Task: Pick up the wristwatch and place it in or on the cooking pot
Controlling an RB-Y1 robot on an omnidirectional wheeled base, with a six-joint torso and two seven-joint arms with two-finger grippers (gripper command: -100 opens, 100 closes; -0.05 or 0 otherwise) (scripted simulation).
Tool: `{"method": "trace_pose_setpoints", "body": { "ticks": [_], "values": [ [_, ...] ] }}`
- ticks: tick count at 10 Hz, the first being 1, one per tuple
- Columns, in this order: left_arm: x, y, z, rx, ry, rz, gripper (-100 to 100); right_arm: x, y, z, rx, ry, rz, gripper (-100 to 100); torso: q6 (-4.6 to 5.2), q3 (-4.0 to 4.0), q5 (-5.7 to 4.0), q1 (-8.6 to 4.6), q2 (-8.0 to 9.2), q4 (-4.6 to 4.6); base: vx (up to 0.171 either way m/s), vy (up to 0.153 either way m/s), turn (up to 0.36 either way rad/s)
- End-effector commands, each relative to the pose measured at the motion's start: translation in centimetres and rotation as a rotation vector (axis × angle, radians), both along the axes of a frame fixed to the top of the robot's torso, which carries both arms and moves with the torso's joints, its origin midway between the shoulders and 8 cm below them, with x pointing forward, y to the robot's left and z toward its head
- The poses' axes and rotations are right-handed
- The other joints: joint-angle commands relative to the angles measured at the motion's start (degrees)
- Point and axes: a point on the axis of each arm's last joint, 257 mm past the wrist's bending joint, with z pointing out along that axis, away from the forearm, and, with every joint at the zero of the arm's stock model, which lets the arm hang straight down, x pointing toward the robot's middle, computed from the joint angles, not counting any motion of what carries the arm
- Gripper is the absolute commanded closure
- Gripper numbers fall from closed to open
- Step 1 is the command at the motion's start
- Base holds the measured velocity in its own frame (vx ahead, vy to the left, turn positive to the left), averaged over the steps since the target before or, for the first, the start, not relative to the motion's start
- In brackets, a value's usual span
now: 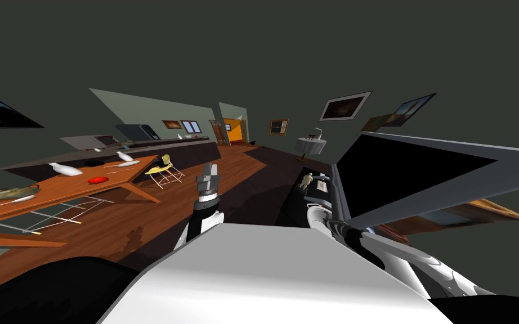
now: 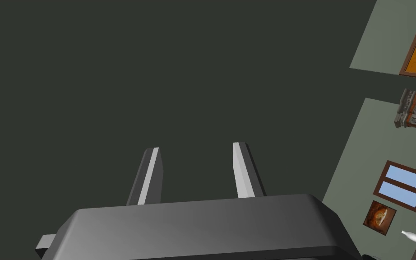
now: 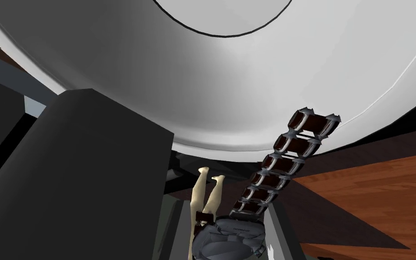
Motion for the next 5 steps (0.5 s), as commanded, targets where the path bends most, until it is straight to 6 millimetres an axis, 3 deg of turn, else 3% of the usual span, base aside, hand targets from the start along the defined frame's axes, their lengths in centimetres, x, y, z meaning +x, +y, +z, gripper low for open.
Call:
{"method": "trace_pose_setpoints", "body": {
  "ticks": [1,2,3,4,5],
  "values": [
    [0.0,0.0,0.0,0.0,0.0,0.0,0,-0.7,-2.0,0.6,-0.047,0.018,-0.006,100,0.0,0.0,0.0,0.0,0.0,0.0,-0.021,-0.044,0.018],
    [0.0,0.0,0.0,0.0,0.0,0.0,0,-0.9,-2.2,0.7,-0.052,0.023,-0.006,100,0.29,0.1,0.3,-0.41,0.13,0.07,-0.013,-0.013,0.042],
    [0.0,0.0,0.0,0.0,0.0,0.0,0,-0.9,-0.6,0.2,-0.01,0.019,0.006,100,0.61,0.23,0.66,-0.69,0.28,0.16,0.0,0.0,0.0],
    [0.0,0.0,0.0,0.0,0.0,0.0,0,-1.0,-0.6,0.2,-0.01,0.02,0.006,-100,0.65,0.29,0.68,-0.77,0.37,0.2,0.0,0.011,0.014],
    [0.0,0.0,0.0,0.0,0.0,0.0,0,-1.1,-0.2,0.1,0.001,0.021,0.009,-100,0.72,0.31,0.78,-0.91,0.37,0.23,-0.004,0.027,0.027]
  ]
}}
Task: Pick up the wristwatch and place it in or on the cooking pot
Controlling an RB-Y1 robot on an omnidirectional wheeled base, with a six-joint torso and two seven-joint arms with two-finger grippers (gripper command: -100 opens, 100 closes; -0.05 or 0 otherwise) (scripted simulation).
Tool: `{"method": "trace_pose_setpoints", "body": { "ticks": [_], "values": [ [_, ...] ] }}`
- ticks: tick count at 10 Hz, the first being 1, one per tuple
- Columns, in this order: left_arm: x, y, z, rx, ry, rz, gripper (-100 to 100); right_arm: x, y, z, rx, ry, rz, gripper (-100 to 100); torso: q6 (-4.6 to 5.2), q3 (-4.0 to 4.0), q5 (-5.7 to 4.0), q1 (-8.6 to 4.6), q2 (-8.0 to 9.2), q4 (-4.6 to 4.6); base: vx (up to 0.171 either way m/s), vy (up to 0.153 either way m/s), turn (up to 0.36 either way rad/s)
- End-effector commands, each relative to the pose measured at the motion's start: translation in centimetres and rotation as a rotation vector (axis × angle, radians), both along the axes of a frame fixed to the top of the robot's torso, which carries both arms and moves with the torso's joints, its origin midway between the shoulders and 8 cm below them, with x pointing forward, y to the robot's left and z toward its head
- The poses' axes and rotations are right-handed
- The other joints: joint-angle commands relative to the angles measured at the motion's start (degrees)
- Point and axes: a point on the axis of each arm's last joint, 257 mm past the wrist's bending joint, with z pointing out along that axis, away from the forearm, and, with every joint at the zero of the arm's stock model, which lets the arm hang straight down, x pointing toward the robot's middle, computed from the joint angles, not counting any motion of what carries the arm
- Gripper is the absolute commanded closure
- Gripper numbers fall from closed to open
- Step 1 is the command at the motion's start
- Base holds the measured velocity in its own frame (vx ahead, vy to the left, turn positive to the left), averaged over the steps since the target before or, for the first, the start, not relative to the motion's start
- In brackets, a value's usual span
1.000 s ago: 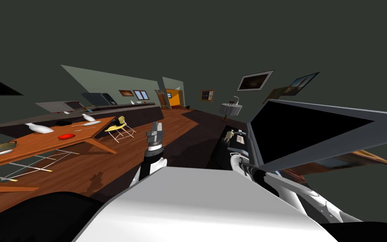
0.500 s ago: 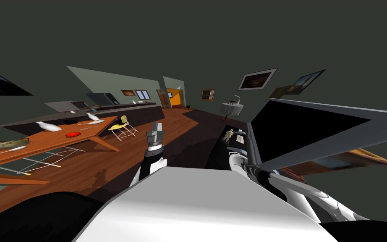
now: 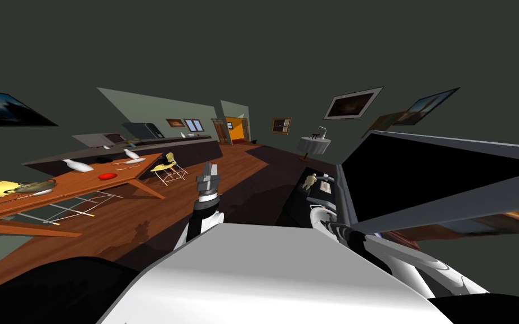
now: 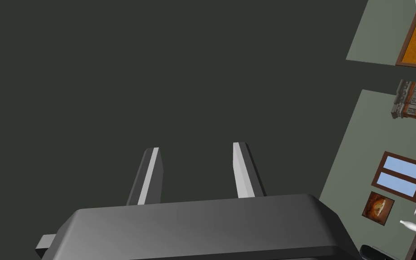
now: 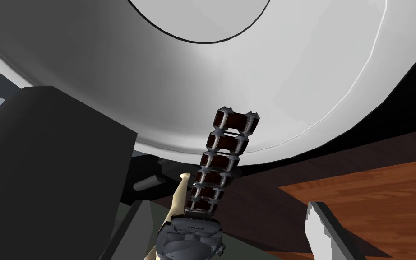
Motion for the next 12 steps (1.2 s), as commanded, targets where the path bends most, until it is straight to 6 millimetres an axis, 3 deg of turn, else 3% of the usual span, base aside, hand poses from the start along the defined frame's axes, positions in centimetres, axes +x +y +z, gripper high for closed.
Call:
{"method": "trace_pose_setpoints", "body": {
  "ticks": [1,3,4,5,7,12],
  "values": [
    [0.0,0.0,0.0,0.0,0.0,0.0,0,0.0,0.0,0.0,0.0,0.0,0.0,-100,0.0,0.0,0.0,0.0,0.0,0.0,-0.003,0.026,0.015],
    [0.0,0.0,0.0,0.0,0.0,0.0,0,-0.1,0.4,-0.1,0.009,0.001,0.002,-100,0.07,0.02,0.05,-0.34,0.01,0.03,0.0,0.004,-0.001],
    [0.0,0.0,0.0,0.0,0.0,0.0,0,-0.1,0.4,-0.1,0.009,0.001,0.002,0,0.07,0.02,0.03,-0.39,0.01,0.03,0.0,0.0,0.0],
    [0.0,0.0,0.0,0.0,0.0,0.0,0,0.9,-1.6,-0.2,-0.034,-0.004,-0.031,-100,0.07,0.02,0.03,-0.41,0.01,0.03,-0.123,-0.031,0.277],
    [0.0,0.0,0.0,0.0,0.0,0.0,0,2.2,-1.9,0.1,-0.034,-0.012,-0.041,-100,0.12,0.32,0.1,-0.63,0.5,0.18,-0.125,-0.016,0.068],
    [0.0,0.0,0.0,0.0,0.0,0.0,0,6.1,-5.9,0.9,-0.107,-0.029,-0.122,-100,0.6,0.49,0.68,-1.28,0.66,0.34,-0.128,-0.005,0.132]
  ]
}}
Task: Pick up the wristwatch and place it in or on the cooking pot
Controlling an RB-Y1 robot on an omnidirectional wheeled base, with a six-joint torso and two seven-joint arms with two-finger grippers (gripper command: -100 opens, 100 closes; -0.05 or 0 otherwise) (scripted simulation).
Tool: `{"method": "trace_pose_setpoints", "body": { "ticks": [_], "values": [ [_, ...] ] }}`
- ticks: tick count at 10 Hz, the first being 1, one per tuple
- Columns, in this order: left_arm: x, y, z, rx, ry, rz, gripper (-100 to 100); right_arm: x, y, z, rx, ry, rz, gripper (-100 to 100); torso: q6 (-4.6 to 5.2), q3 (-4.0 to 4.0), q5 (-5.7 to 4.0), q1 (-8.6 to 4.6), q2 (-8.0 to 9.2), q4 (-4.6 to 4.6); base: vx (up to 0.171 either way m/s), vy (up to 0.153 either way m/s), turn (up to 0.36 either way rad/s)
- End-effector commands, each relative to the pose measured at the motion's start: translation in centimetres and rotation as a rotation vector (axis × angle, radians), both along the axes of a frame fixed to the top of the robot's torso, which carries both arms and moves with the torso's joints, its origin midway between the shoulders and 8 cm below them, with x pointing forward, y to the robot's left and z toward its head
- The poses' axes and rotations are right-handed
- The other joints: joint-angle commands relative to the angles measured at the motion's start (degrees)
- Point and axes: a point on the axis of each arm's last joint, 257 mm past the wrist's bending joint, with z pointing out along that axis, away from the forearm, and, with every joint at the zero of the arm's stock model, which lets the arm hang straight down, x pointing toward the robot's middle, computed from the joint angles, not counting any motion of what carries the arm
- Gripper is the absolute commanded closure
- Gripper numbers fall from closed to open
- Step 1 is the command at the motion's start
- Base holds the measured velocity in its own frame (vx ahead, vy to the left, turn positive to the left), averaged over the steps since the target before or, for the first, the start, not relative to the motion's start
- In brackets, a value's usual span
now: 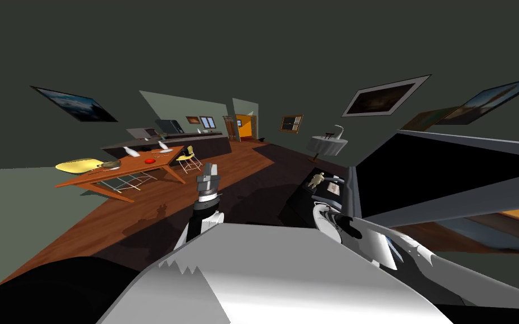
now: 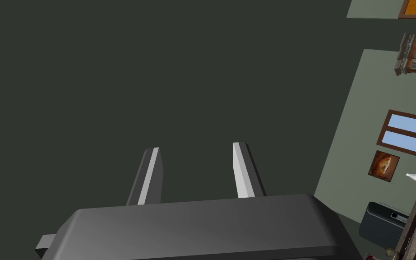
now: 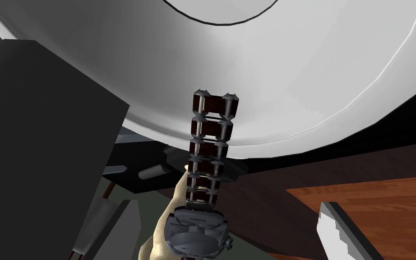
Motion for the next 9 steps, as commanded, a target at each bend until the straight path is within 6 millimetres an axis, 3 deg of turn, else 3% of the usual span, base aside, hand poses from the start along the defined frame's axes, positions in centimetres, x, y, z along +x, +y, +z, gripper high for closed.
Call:
{"method": "trace_pose_setpoints", "body": {
  "ticks": [1,3,5,6,9],
  "values": [
    [0.0,0.0,0.0,0.0,0.0,0.0,0,0.9,-0.9,0.7,-0.016,-0.001,-0.014,-100,0.0,0.0,0.0,0.0,0.0,0.0,-0.075,-0.007,0.024],
    [0.0,0.0,0.0,0.0,0.0,0.0,0,2.4,-2.5,1.0,-0.044,-0.003,-0.052,-100,0.15,0.07,0.23,-0.15,0.08,0.07,-0.132,-0.028,0.17],
    [0.0,0.0,0.0,0.0,0.0,0.0,0,2.8,-2.3,1.1,-0.028,0.0,-0.058,-100,0.37,0.07,0.36,-0.26,0.02,0.09,-0.045,0.001,-0.001],
    [0.0,0.0,0.0,0.0,0.0,0.0,0,3.5,-3.5,1.1,-0.054,0.008,-0.088,-100,0.48,0.01,0.42,-0.29,-0.09,0.06,-0.126,-0.006,0.163],
    [0.0,0.0,0.0,0.0,0.0,0.0,0,4.7,-3.3,1.6,-0.033,0.003,-0.097,-100,0.51,0.19,0.42,-0.35,0.22,0.14,-0.083,-0.009,0.054]
  ]
}}
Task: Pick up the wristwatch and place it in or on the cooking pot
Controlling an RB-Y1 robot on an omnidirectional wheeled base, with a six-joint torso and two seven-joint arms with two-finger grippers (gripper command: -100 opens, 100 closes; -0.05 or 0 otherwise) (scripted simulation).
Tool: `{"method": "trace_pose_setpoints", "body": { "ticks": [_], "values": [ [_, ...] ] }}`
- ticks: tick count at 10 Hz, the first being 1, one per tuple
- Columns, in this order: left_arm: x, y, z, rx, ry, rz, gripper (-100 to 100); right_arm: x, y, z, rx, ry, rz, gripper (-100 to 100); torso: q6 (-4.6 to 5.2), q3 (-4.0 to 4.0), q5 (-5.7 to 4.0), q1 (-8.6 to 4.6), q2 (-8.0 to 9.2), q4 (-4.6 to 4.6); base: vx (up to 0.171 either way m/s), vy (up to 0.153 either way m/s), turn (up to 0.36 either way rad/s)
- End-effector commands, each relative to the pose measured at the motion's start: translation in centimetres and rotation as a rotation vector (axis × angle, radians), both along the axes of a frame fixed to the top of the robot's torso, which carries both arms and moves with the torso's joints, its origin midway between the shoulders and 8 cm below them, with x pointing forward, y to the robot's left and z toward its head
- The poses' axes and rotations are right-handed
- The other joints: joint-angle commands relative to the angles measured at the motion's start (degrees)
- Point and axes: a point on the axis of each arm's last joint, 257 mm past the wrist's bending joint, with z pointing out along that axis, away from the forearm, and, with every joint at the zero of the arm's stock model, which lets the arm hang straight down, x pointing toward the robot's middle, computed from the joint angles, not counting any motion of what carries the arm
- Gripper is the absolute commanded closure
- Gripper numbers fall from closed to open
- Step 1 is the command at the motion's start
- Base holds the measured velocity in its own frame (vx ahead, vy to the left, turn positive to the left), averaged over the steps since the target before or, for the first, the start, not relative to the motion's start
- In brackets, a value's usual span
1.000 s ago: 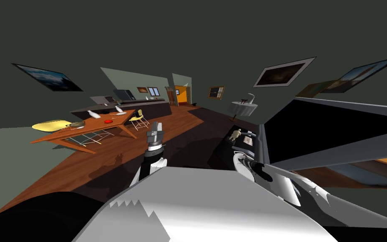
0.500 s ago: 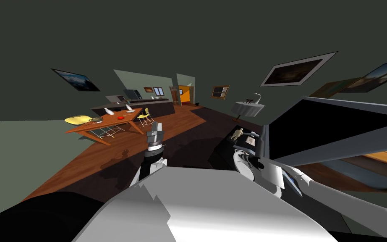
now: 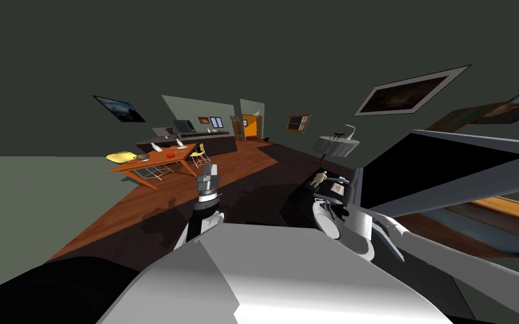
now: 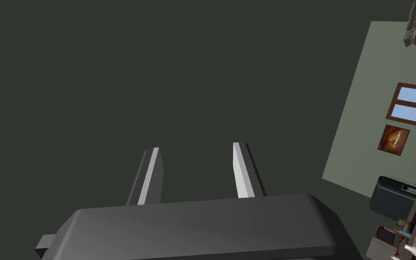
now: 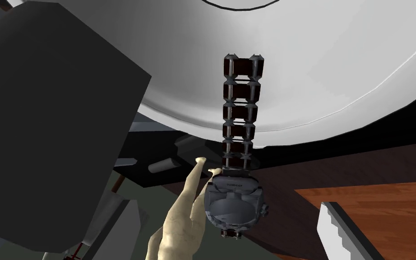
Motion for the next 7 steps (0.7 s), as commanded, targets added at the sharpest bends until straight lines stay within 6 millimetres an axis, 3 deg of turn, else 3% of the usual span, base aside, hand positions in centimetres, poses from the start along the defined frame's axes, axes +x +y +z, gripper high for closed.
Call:
{"method": "trace_pose_setpoints", "body": {
  "ticks": [1,3,4,5,7],
  "values": [
    [0.0,0.0,0.0,0.0,0.0,0.0,0,0.6,-0.9,-0.2,-0.013,0.016,-0.034,-100,0.0,0.0,0.0,0.0,0.0,0.0,-0.106,0.006,0.222],
    [0.0,0.0,0.0,0.0,0.0,0.0,0,2.0,-0.7,0.6,0.005,0.006,-0.035,-100,-0.01,0.21,0.01,0.05,0.38,0.08,-0.117,0.002,0.068],
    [0.0,0.0,0.0,0.0,0.0,0.0,0,2.4,-1.5,0.4,-0.007,0.02,-0.065,-100,0.02,0.14,0.01,0.02,0.24,0.06,-0.13,0.008,0.205],
    [0.0,0.0,0.0,0.0,0.0,0.0,0,3.8,-1.5,1.3,-0.006,0.008,-0.059,-100,-0.06,0.19,0.01,0.06,0.35,0.06,-0.154,0.002,0.158],
    [0.0,0.0,0.0,0.0,0.0,0.0,0,3.9,-0.9,1.1,0.027,0.013,-0.07,-100,0.04,0.15,0.01,0.01,0.25,0.06,-0.044,0.003,-0.017]
  ]
}}
